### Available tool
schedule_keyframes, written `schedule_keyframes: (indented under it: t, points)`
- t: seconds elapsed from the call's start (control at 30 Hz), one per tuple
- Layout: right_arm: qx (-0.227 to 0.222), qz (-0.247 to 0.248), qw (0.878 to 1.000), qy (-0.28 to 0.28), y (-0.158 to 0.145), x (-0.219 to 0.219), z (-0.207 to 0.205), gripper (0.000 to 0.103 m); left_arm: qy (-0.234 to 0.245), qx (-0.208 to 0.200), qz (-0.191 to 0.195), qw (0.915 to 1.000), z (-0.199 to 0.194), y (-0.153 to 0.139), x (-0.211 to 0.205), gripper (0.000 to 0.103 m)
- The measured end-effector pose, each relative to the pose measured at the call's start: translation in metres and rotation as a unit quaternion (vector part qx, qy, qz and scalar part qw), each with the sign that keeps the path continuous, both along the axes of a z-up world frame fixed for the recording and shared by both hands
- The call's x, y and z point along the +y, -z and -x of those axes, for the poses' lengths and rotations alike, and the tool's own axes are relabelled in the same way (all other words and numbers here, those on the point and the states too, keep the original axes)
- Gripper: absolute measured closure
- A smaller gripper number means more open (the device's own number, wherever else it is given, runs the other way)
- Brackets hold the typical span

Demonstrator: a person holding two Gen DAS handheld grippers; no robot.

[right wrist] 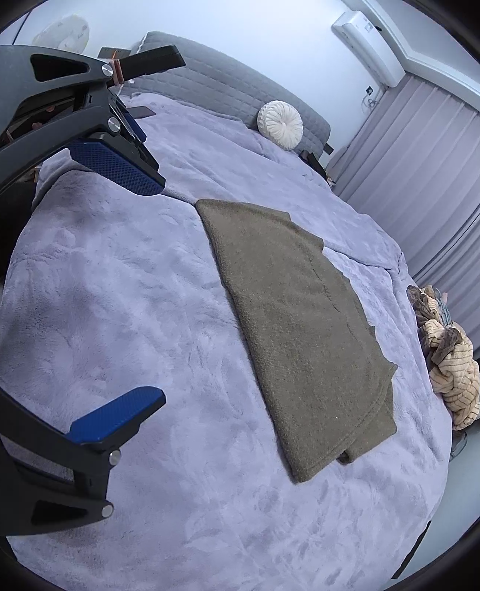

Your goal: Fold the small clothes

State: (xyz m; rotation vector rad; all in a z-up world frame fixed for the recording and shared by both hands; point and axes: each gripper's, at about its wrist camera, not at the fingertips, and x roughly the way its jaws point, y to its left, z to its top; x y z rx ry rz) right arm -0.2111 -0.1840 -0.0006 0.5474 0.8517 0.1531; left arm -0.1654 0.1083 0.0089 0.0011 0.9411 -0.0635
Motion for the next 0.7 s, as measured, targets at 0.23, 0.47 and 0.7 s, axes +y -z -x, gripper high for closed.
schedule_keyframes:
  t: [0.23,0.47,0.7]
  points:
    - [0.029,-0.011,1.0,-0.003,0.015,0.003,-0.016,0.0,0.001,0.015,-0.002,0.9999,-0.011,0.01,0.001,0.0]
    - [0.049,-0.014,0.999,-0.008,0.02,0.012,-0.044,0.0,0.006,0.034,-0.005,0.9994,-0.037,0.02,0.003,0.0]
    - [0.063,-0.047,0.997,-0.024,0.021,0.03,-0.091,0.0,-0.001,0.04,0.009,0.9992,-0.074,0.02,0.018,0.0]
